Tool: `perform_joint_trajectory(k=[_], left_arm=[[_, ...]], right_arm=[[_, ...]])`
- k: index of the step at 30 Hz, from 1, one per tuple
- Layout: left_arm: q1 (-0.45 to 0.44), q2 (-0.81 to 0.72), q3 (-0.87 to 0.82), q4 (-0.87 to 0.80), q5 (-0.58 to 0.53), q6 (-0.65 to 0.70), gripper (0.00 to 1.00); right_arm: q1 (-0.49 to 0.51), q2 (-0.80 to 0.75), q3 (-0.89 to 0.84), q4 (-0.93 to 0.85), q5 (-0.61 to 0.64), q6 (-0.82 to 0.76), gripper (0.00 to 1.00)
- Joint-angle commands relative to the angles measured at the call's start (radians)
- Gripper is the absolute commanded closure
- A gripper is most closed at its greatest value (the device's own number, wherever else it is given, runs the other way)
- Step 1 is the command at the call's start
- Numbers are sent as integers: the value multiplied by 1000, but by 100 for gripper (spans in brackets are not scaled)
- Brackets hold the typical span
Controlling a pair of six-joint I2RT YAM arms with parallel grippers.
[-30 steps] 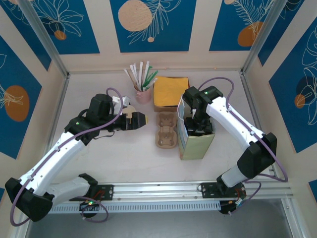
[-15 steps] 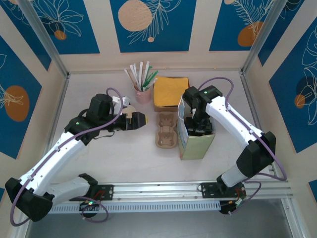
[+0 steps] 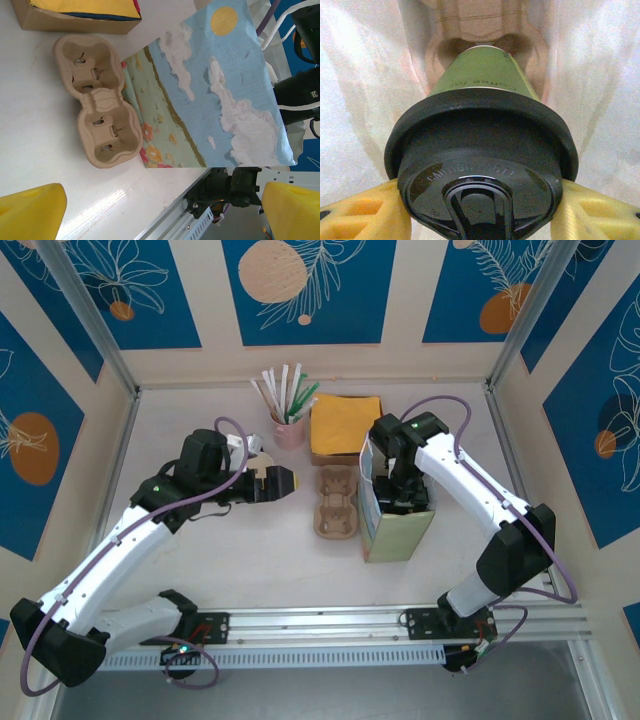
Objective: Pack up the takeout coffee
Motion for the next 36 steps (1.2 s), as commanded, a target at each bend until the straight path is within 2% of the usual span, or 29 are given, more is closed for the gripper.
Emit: perform_joint_trajectory(k=[1,36], left_arm=[[-8,-3,5,8,15,8,0],[-7,5,9,26,41,6,0]], right_arm=[[-6,3,11,-6,-23,-14,43],[-16,-9,-23,12,-27,-15,43]])
